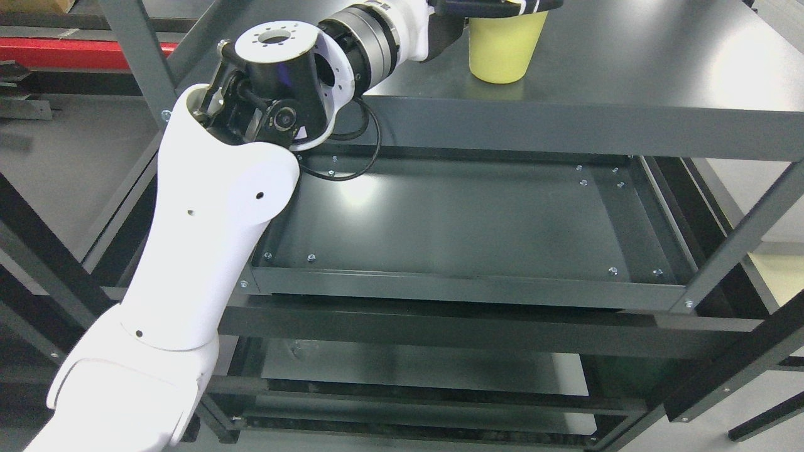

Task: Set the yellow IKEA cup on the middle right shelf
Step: 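Lower the cup onto the upper shelf and open the left hand, then withdraw the open left hand from the cup down below the shelf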

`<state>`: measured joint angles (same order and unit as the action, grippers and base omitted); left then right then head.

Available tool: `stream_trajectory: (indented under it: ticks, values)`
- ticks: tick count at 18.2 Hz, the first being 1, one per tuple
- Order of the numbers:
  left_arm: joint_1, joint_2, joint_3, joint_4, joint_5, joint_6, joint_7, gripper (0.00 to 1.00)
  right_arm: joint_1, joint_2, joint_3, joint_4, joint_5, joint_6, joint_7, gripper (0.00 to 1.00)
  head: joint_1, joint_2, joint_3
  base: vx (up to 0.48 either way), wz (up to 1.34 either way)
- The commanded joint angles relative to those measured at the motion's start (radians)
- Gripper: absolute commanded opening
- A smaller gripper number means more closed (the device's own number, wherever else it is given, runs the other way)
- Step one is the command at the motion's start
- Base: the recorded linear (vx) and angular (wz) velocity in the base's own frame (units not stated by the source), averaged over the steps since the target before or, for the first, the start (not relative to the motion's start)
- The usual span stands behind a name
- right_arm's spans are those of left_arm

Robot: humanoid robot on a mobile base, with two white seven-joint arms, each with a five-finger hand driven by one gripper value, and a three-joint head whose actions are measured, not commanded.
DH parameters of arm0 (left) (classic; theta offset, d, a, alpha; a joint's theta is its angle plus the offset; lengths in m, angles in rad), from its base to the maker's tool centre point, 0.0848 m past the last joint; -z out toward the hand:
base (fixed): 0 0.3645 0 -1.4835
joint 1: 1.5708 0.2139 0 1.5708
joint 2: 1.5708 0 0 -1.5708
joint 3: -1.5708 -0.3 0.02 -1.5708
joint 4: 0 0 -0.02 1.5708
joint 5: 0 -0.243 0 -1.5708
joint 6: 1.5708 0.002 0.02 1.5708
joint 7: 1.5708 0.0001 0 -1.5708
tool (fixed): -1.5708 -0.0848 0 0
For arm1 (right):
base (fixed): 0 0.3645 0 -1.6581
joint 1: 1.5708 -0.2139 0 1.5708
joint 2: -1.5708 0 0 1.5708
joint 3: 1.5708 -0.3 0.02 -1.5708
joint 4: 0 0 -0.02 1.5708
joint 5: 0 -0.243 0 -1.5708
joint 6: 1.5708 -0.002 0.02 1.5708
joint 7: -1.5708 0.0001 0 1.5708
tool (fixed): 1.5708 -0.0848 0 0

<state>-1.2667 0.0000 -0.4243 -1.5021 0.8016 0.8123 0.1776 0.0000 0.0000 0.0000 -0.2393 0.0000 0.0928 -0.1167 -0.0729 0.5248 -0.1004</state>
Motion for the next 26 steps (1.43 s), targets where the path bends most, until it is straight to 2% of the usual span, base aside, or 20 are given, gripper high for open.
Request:
stream_trajectory:
  ticks: [1,10,11,14,21,23,26]
  values:
    - [0.000,0.018,0.070,-0.024,-0.007,-0.001,-0.001,0.98,0.014,-0.017,0.017,0.000,-0.025,0.001,0.000,0.99,0.0000,0.000,0.000,0.000,0.00]
    - [-0.046,0.018,0.196,-0.138,-0.007,0.001,-0.004,0.98,0.014,-0.017,0.017,0.000,-0.025,0.001,0.000,0.99,0.0000,0.000,0.000,0.000,0.00]
    - [-0.054,0.018,0.203,-0.142,-0.006,0.002,-0.038,0.96,0.014,-0.017,0.017,0.000,-0.025,0.001,0.000,0.99,0.0000,0.000,0.000,0.000,0.00]
    - [-0.049,0.018,0.206,-0.141,-0.001,0.004,-0.246,0.93,0.014,-0.017,0.017,0.000,-0.025,0.001,0.000,0.99,0.0000,0.000,0.000,0.000,0.00]
    - [-0.005,0.018,0.150,-0.139,0.008,0.022,-0.640,0.92,0.014,-0.017,0.017,0.000,-0.025,0.001,0.000,1.00,0.0000,0.000,0.000,0.000,0.00]
    - [0.032,0.018,0.073,-0.144,0.010,0.022,-0.707,0.93,0.014,-0.017,0.017,0.000,-0.025,0.001,0.000,0.99,0.0000,0.000,0.000,0.000,0.00]
    - [0.105,0.018,-0.045,-0.168,0.016,0.024,-0.719,0.96,0.014,-0.017,0.017,0.000,-0.025,0.001,0.000,0.99,0.0000,0.000,0.000,0.000,0.00]
